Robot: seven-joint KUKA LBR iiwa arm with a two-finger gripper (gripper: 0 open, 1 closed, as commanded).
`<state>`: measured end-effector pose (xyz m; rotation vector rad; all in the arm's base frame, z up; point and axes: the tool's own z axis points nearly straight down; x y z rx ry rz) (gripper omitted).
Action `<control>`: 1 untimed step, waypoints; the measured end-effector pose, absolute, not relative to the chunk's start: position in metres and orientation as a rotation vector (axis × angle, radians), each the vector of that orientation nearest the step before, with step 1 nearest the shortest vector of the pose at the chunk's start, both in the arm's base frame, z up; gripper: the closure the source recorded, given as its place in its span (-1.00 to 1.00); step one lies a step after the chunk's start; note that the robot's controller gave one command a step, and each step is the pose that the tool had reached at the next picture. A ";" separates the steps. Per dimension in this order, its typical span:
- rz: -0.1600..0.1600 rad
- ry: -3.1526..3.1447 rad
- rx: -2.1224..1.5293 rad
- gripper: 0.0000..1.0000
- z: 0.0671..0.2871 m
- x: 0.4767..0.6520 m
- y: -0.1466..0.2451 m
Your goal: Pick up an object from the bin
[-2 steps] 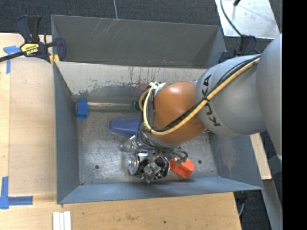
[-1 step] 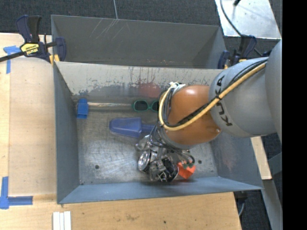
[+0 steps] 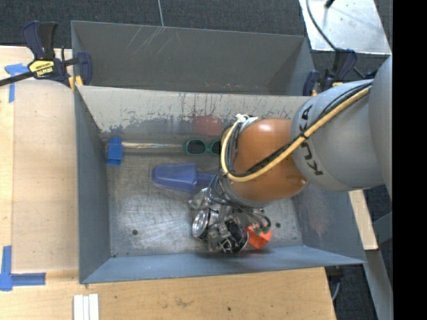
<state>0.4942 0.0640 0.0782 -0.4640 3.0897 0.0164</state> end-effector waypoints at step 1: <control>0.016 3.092 -0.464 1.00 0.081 0.493 0.064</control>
Offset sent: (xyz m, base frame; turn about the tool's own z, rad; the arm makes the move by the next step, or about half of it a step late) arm 0.0001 0.0000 0.0713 -0.0001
